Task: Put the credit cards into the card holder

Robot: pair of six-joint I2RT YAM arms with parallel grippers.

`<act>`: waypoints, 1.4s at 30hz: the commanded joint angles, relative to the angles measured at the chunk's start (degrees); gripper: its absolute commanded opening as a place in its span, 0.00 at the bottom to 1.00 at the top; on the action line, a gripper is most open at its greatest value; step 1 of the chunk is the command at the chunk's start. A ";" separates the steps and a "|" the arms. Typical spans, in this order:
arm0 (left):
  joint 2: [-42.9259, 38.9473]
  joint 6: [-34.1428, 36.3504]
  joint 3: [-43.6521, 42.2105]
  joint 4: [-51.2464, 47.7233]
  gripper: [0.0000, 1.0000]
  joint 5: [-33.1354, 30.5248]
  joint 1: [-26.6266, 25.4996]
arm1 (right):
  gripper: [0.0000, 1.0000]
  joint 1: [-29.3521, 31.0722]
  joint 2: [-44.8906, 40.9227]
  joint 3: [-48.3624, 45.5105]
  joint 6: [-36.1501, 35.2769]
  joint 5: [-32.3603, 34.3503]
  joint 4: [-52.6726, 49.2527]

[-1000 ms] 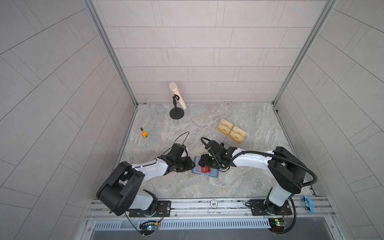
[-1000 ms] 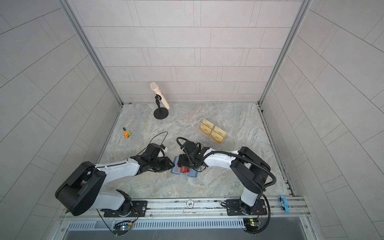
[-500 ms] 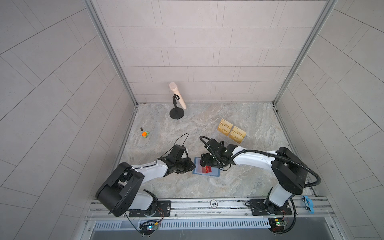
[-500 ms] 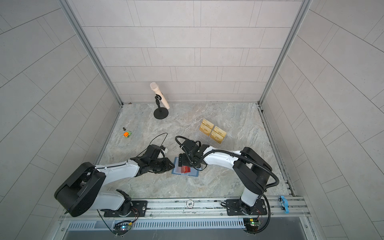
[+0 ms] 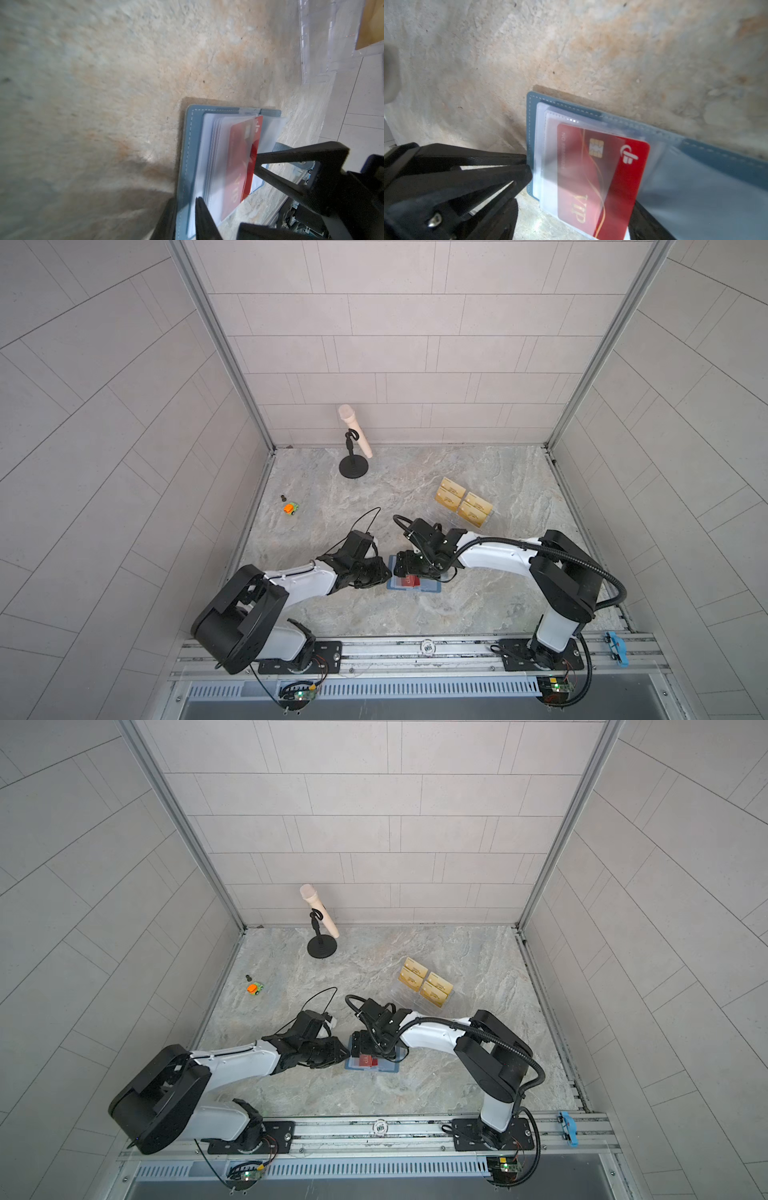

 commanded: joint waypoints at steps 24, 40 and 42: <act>-3.67 1.65 5.81 -15.36 0.49 -2.60 -0.84 | 0.46 -4.10 -1.27 0.95 -15.31 -4.86 -3.20; 2.64 1.75 8.00 -15.08 0.60 5.39 0.27 | 0.21 -6.79 2.79 -6.50 -16.74 -4.26 0.87; 3.43 0.22 7.38 -11.91 0.60 6.89 0.27 | 0.20 -6.83 3.01 -6.70 -17.43 -4.47 0.48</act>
